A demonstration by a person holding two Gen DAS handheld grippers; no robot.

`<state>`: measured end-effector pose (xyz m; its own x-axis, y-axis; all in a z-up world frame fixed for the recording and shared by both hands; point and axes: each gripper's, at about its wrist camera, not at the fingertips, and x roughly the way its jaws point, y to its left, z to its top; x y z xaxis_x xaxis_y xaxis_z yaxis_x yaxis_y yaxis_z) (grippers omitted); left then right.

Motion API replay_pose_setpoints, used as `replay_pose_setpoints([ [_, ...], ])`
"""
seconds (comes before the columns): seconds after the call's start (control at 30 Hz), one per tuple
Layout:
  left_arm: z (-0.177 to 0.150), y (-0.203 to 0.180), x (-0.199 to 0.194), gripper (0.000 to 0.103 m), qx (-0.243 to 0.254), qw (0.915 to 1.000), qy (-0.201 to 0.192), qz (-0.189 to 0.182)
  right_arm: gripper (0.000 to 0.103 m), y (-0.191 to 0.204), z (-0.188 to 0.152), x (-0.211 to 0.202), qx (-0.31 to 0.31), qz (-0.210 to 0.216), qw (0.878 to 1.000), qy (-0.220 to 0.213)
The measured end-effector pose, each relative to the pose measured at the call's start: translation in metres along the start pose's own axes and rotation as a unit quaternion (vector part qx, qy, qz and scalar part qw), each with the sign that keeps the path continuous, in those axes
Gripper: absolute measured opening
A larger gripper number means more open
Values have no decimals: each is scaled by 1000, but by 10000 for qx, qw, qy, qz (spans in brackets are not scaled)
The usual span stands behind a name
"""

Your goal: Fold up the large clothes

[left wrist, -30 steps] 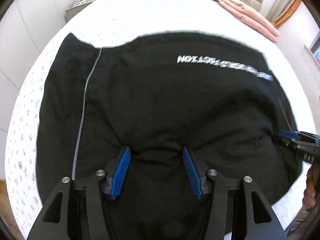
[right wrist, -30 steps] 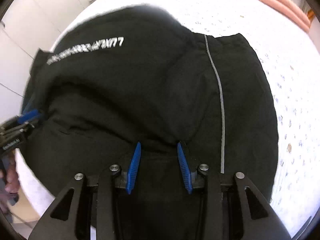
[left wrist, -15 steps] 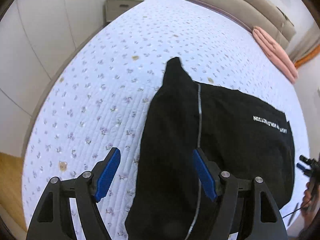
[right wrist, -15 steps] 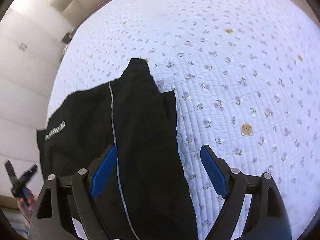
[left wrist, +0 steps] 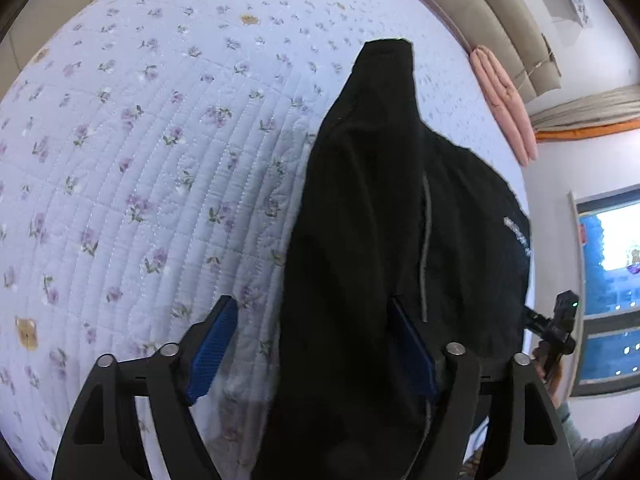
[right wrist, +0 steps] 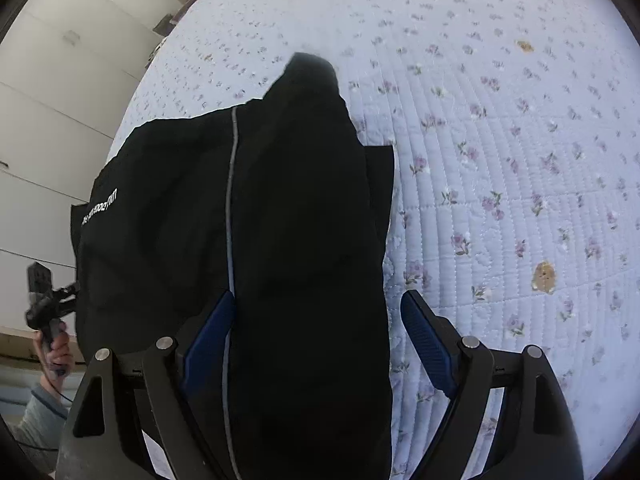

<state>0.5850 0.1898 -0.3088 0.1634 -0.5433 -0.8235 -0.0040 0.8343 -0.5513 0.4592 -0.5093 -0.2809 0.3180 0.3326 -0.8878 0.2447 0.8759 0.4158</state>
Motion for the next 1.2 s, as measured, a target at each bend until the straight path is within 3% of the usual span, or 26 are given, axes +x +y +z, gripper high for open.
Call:
replay_pose_setpoints([
  [0.13,-3,6,13,81,-141,9996,73,-249,90,-10,2,9,245,327,9991,93],
  [0.33,-3,14,39,81,-372,9908,468,-1213,91,-21,4,23,350,937,9944,340],
  [0.57,-4,10,57,82,-543,9831,513,-1670,97,-11,5,47,9,1381,9888,574],
  [0.67,-7,10,58,82,-577,9835,455,-1652,93,-3,6,50,-122,1472,9874,565],
  [0.77,-10,-3,55,80,-488,9897,330,-1301,89,-2,7,52,-42,1565,9861,564],
  [0.8,-10,-13,51,61,-351,9928,225,-1123,84,-2,7,52,-8,1566,9861,548],
  [0.83,-12,-27,48,51,-181,9943,167,-1034,75,0,6,50,-21,1541,9868,505],
  [0.9,-16,-52,39,38,226,9985,-26,-504,64,9,2,45,-150,1430,9888,395],
  [0.97,-24,-75,28,30,555,9980,-209,-222,52,21,-4,34,-356,1283,9908,228],
  [1.03,-30,-91,13,25,701,9965,-386,-246,42,29,-10,23,-446,1181,9920,59],
  [1.2,-50,-130,-34,23,873,9910,-735,-705,36,59,-35,-25,-593,1171,9900,-513],
])
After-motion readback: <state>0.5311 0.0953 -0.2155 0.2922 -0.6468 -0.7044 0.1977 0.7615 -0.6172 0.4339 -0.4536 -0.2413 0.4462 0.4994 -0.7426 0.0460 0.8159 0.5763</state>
